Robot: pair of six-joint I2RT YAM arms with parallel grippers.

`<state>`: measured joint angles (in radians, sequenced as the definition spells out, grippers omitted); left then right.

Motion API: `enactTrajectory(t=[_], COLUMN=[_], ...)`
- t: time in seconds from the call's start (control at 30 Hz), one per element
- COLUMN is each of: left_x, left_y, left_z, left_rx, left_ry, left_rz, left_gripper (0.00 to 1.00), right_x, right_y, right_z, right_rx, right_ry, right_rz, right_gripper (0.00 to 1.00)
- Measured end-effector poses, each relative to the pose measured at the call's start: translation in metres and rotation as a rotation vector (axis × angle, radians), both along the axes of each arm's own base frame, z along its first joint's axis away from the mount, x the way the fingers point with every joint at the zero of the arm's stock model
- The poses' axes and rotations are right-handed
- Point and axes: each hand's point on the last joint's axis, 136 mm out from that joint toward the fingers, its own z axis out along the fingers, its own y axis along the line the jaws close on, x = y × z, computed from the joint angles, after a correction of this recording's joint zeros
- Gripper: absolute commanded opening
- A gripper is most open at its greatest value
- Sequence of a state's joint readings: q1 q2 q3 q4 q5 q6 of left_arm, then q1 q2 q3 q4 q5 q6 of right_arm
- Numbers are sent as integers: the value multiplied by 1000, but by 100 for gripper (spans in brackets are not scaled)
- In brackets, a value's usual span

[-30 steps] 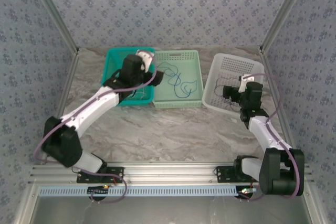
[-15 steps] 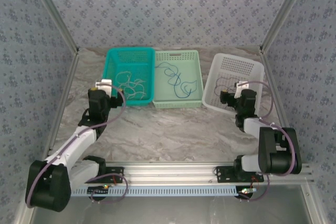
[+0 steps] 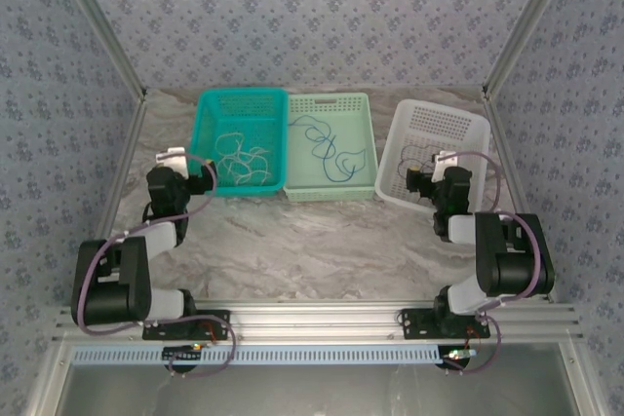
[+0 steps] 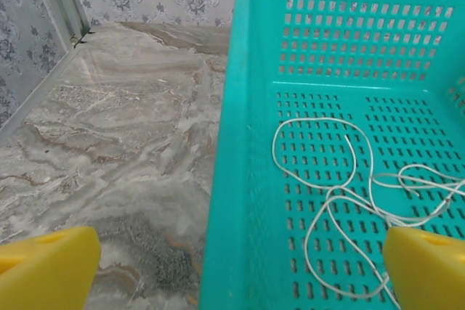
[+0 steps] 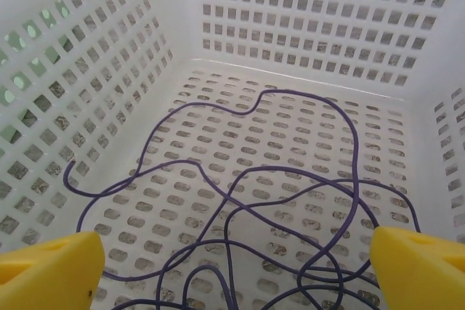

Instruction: Untangle the cables

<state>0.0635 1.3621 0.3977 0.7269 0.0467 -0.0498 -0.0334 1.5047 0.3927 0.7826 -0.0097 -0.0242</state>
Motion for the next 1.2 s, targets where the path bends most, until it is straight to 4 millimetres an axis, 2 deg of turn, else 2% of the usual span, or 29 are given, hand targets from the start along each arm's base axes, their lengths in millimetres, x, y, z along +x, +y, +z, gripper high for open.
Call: enactTrajectory(t=[0.17,0.33,0.7,1.2], left_x=[14,19,23,23], left_y=[3,-1,-9,-6], left_z=[2,6,8,8], left_rx=[-15,-17,20,25], left_ry=[-46,-89,-93,-92], left_rz=[-22,-46,-17,-1], left_gripper=[99,100,100,99], right_x=[1,1,1,1], right_y=[-1,-1,-1,-1], right_z=[1,2,2,2], right_rx=[3,3,2,2], right_ry=[-7,-9,-9,-9], right_rz=[0,0,-1,-1], right_gripper=[98,100,100,100])
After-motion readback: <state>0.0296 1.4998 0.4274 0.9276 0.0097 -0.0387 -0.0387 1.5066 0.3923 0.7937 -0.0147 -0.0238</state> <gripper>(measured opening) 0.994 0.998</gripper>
